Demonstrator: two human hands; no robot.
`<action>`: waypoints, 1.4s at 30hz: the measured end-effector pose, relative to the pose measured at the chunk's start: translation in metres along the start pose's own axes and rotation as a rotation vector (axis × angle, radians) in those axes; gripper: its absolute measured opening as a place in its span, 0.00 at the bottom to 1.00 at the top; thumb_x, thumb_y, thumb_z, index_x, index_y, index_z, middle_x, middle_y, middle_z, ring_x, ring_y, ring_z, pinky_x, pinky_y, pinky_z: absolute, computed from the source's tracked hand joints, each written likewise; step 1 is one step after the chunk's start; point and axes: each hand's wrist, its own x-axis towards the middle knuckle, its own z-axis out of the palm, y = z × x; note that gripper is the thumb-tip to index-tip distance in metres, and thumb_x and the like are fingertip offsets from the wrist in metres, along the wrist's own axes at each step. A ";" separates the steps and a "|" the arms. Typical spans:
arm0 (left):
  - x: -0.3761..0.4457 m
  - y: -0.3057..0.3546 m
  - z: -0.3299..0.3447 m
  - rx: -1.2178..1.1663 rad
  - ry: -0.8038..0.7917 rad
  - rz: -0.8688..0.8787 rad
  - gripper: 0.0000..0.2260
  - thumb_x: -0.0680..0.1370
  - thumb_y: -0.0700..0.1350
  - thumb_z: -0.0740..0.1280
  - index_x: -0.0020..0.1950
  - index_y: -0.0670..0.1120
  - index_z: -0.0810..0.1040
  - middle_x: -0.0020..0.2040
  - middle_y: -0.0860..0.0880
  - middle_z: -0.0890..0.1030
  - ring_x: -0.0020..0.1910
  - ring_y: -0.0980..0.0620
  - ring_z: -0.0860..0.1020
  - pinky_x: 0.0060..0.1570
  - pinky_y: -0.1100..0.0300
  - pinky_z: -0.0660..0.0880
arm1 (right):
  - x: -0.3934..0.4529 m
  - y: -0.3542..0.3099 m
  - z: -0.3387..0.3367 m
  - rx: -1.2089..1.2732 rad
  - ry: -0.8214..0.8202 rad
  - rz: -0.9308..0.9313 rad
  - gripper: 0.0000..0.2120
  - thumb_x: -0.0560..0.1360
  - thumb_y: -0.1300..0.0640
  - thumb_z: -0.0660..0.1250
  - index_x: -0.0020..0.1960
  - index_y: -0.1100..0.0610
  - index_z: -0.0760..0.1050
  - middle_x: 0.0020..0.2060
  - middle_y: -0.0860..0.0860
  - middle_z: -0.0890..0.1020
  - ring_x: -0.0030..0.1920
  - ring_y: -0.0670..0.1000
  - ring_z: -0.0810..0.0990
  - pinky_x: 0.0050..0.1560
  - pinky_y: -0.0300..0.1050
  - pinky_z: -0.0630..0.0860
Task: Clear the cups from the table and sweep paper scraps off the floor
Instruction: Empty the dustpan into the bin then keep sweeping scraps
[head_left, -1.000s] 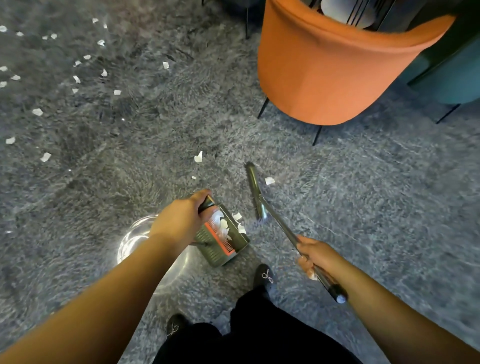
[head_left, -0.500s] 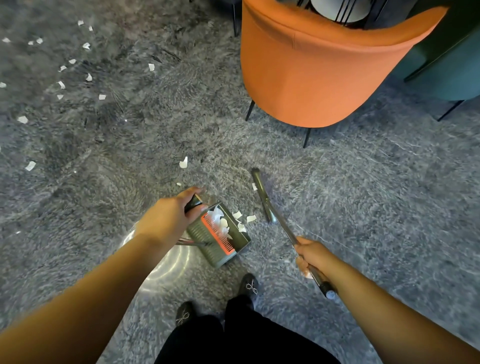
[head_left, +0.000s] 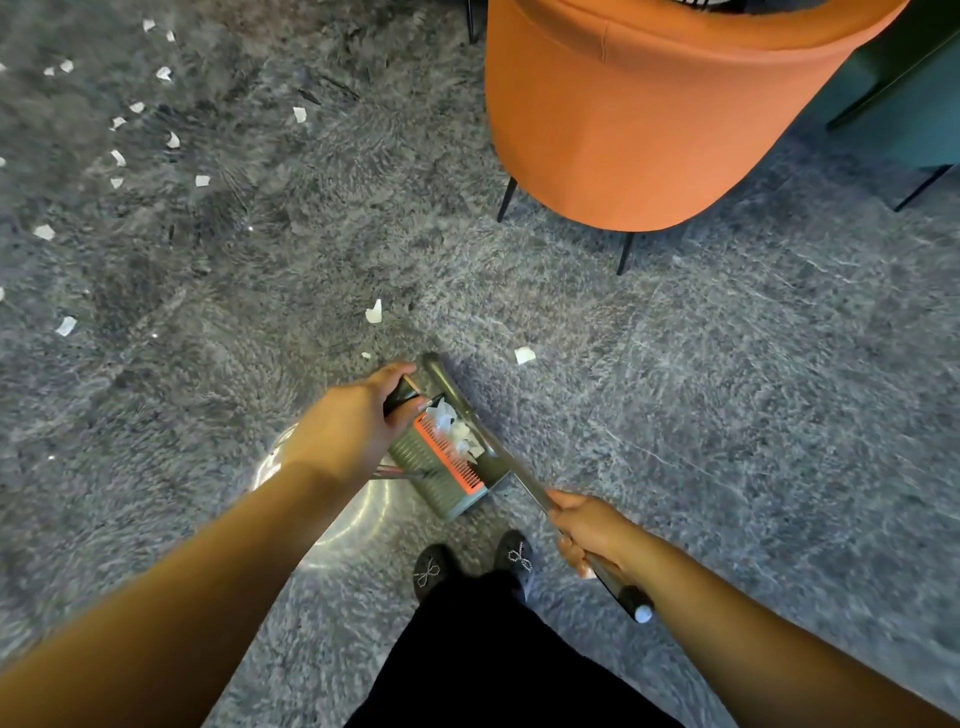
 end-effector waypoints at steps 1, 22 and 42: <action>-0.001 -0.001 -0.001 0.001 -0.003 0.005 0.21 0.79 0.57 0.65 0.71 0.57 0.71 0.49 0.47 0.84 0.47 0.43 0.81 0.40 0.57 0.74 | -0.006 0.000 0.002 0.008 -0.004 -0.004 0.22 0.82 0.63 0.56 0.75 0.53 0.63 0.26 0.52 0.71 0.22 0.47 0.68 0.21 0.38 0.67; 0.044 0.023 -0.011 -0.045 0.081 -0.043 0.20 0.79 0.58 0.64 0.71 0.57 0.71 0.42 0.47 0.83 0.40 0.44 0.79 0.37 0.55 0.74 | -0.011 -0.081 -0.081 0.166 0.208 -0.136 0.20 0.82 0.65 0.56 0.74 0.57 0.65 0.28 0.54 0.68 0.15 0.44 0.65 0.16 0.34 0.64; 0.152 0.083 -0.013 0.107 0.096 -0.191 0.22 0.78 0.61 0.63 0.71 0.60 0.70 0.46 0.46 0.83 0.44 0.42 0.81 0.36 0.57 0.71 | 0.088 -0.178 -0.172 -0.179 -0.003 -0.028 0.19 0.82 0.60 0.55 0.73 0.55 0.65 0.30 0.58 0.75 0.23 0.50 0.70 0.28 0.45 0.70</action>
